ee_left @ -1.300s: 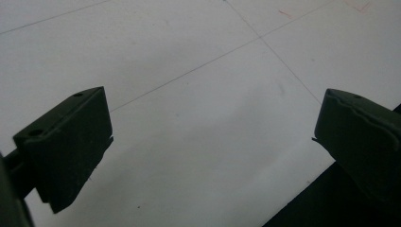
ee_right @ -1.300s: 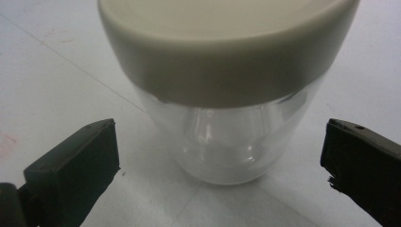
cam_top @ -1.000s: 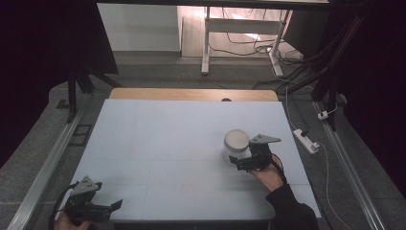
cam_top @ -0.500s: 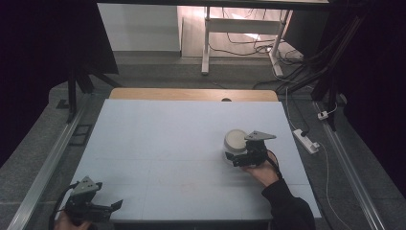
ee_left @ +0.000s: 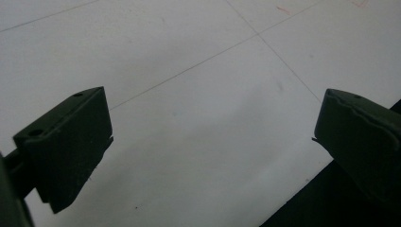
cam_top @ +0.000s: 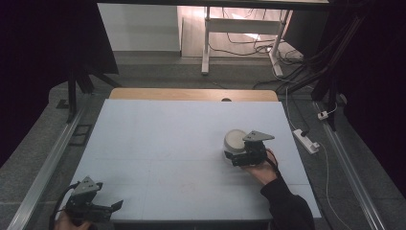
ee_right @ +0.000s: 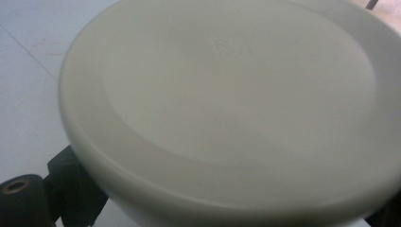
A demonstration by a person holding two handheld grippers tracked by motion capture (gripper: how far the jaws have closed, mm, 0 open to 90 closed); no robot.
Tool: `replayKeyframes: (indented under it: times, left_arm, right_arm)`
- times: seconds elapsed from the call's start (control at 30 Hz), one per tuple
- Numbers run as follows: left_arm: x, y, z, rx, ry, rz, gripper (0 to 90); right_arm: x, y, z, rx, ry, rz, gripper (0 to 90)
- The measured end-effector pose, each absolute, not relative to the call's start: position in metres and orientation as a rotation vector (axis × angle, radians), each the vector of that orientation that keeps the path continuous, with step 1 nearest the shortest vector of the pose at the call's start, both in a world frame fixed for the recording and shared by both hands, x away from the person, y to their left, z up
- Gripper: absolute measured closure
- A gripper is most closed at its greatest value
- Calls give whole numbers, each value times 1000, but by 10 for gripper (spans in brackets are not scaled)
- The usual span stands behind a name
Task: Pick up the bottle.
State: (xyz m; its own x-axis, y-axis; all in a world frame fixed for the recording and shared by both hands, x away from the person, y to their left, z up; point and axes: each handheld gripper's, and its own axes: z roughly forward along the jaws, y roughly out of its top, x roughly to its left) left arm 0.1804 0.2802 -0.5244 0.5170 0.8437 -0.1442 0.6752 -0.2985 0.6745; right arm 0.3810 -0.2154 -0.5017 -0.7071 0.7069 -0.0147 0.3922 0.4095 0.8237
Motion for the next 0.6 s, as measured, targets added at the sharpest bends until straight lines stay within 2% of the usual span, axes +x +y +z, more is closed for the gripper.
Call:
replayKeyframes:
  times: [0.6]
  left_arm:
    - [180,280,-524,2061,1233,313,0]
  right_arm:
    - [374,-211,-496,919,2308,1182,65]
